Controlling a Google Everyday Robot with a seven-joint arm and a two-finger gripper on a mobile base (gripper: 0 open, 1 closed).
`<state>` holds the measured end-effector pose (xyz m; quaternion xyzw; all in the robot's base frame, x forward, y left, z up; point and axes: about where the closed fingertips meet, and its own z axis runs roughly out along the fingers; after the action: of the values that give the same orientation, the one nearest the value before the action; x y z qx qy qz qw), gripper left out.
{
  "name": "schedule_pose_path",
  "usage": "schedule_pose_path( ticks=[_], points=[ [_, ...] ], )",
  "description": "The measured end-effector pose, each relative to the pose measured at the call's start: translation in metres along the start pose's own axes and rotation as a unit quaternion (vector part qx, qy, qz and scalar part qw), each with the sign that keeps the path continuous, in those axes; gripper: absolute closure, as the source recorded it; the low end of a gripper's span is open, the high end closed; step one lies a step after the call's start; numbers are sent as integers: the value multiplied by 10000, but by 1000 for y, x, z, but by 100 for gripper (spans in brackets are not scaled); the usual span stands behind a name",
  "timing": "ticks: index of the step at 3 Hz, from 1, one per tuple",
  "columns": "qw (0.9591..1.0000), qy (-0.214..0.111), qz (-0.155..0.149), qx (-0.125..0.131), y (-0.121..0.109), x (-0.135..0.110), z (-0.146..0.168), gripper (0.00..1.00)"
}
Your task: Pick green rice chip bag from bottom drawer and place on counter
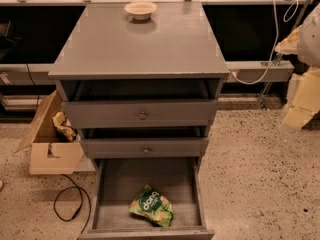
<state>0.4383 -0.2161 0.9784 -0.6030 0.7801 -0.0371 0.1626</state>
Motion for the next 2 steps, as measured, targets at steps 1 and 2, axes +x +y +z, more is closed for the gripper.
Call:
schedule_pose_path(
  ticks=[1, 2],
  points=[
    [10000, 0, 0, 0, 0, 0, 0, 0],
    [9988, -334, 116, -350, 12, -1, 38, 0]
  ],
)
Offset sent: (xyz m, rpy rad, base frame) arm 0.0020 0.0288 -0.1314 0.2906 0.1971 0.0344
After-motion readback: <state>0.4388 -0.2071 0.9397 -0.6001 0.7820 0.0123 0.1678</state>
